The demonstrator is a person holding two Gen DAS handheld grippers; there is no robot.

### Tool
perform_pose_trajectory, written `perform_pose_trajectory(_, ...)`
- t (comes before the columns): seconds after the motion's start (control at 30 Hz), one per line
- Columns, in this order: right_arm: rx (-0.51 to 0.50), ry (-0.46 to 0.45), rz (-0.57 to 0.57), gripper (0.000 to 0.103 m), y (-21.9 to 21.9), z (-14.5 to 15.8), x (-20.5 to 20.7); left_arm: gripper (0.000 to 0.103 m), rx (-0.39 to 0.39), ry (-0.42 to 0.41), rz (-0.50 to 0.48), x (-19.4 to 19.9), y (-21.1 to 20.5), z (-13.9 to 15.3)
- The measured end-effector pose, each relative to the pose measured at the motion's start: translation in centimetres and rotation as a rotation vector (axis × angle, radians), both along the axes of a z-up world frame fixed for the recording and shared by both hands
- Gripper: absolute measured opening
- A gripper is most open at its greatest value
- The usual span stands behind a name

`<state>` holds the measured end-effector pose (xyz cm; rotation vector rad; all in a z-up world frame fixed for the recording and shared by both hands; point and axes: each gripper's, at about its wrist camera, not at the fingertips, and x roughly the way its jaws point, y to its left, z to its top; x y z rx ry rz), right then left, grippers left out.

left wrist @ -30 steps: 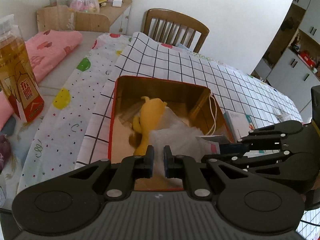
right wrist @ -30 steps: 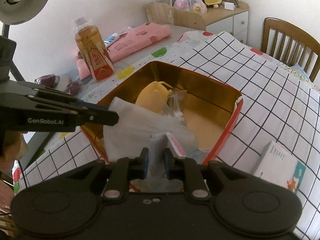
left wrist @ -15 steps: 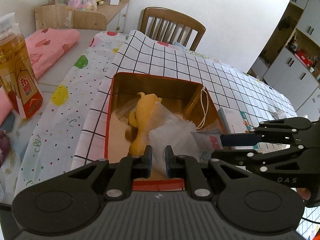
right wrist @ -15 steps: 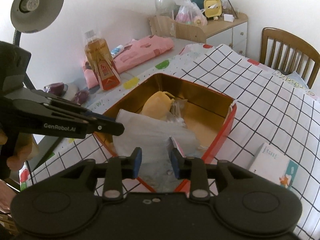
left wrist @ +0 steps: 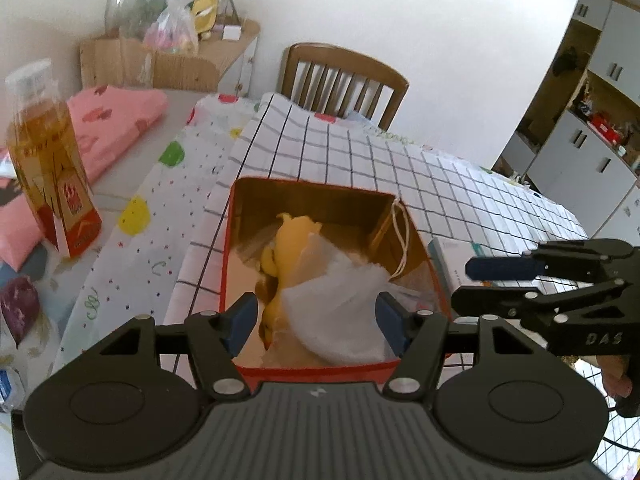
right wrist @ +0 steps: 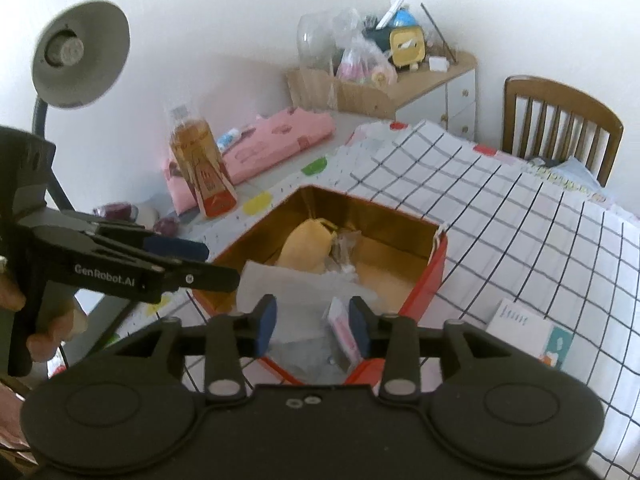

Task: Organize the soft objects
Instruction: 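Open the right gripper to drop the sachet into the tin box, then move both grippers to the brown bead bracelet on the white cloth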

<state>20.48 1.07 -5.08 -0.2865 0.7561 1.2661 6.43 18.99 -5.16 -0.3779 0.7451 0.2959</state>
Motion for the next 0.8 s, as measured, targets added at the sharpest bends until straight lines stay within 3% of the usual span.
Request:
perform_pose_trajectory(0.23, 0.100, -0.001, -0.056, 0.065, -2.9, 2.1, 0.6, 0.070, 0.051, -0.033, -0.073, 0.6, -2.8, 1.6)
perform_pose_trajectory(0.3, 0.136, -0.017, -0.086, 0.065, -4.2, 2.7, 0.9, 0.071, 0.052, -0.038, -0.109, 1.0, -4.0, 1.8)
perform_pose_trajectory(0.37, 0.178, -0.032, -0.119, 0.082, -5.5, 3.3, 1.3, 0.071, 0.047, -0.037, -0.154, 1.6, -5.3, 2.0)
perform_pose_trajectory(0.47, 0.272, -0.037, -0.179, 0.091, -7.8, 4.2, 2.0, 0.071, 0.044, -0.032, -0.231, 2.7, -7.7, 2.1)
perform_pose_trajectory(0.7, 0.382, -0.019, -0.292, 0.102, -12.2, 5.5, 3.9, 0.071, 0.018, -0.020, -0.386, 5.4, -13.4, 1.3)
perform_pose_trajectory(0.8, 0.424, -0.004, -0.328, 0.103, -14.0, 5.8, 4.4, 0.071, 0.020, -0.010, -0.447, 6.5, -15.7, 0.8)
